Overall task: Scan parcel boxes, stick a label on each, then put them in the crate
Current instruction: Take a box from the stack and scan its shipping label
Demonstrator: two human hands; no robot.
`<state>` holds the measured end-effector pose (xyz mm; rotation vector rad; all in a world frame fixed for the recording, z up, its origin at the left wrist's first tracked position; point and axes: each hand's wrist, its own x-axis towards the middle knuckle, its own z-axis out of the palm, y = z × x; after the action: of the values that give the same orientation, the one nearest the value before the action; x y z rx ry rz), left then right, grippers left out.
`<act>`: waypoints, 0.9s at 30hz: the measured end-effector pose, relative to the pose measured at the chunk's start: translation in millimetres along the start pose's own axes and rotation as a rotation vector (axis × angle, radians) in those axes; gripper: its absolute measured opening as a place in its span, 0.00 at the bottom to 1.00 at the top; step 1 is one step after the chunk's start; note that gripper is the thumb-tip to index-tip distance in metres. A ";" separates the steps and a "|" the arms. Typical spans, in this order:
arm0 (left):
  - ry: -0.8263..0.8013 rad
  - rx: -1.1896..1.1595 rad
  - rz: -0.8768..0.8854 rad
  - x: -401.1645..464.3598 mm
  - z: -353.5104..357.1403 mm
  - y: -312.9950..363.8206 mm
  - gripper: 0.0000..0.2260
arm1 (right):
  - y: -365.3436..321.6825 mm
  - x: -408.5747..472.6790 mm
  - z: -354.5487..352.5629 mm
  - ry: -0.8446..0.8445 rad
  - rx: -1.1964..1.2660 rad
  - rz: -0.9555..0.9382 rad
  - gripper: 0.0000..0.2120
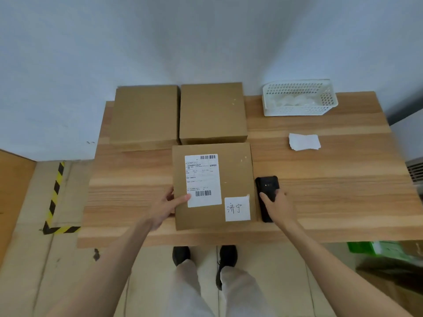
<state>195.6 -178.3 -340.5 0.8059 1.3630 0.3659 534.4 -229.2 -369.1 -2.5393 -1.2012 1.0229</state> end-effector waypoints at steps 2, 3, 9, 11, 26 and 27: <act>0.006 -0.015 -0.034 2.1 -0.3 -12.8 0.23 | 5.4 3.8 9.1 0.030 -0.250 0.034 0.36; 0.007 -0.022 -0.047 3.3 0.5 -17.6 0.21 | 5.9 7.3 12.6 0.045 -0.305 0.048 0.38; 0.011 -0.060 -0.089 9.2 1.8 -32.5 0.20 | 11.1 31.4 37.8 0.120 -0.438 0.083 0.47; 0.013 -0.073 -0.097 12.5 -0.4 -36.2 0.20 | 9.4 34.5 45.9 0.134 -0.447 0.118 0.50; 0.016 -0.088 -0.067 19.4 -0.2 -39.5 0.19 | 8.1 39.1 36.1 0.220 -0.295 0.052 0.38; 0.016 -0.089 -0.064 19.3 0.2 -38.8 0.19 | 7.5 38.1 31.3 0.230 -0.229 0.037 0.37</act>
<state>191.4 -192.2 -381.4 0.6859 1.3749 0.3811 536.1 -210.9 -415.4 -2.7666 -1.2737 0.6064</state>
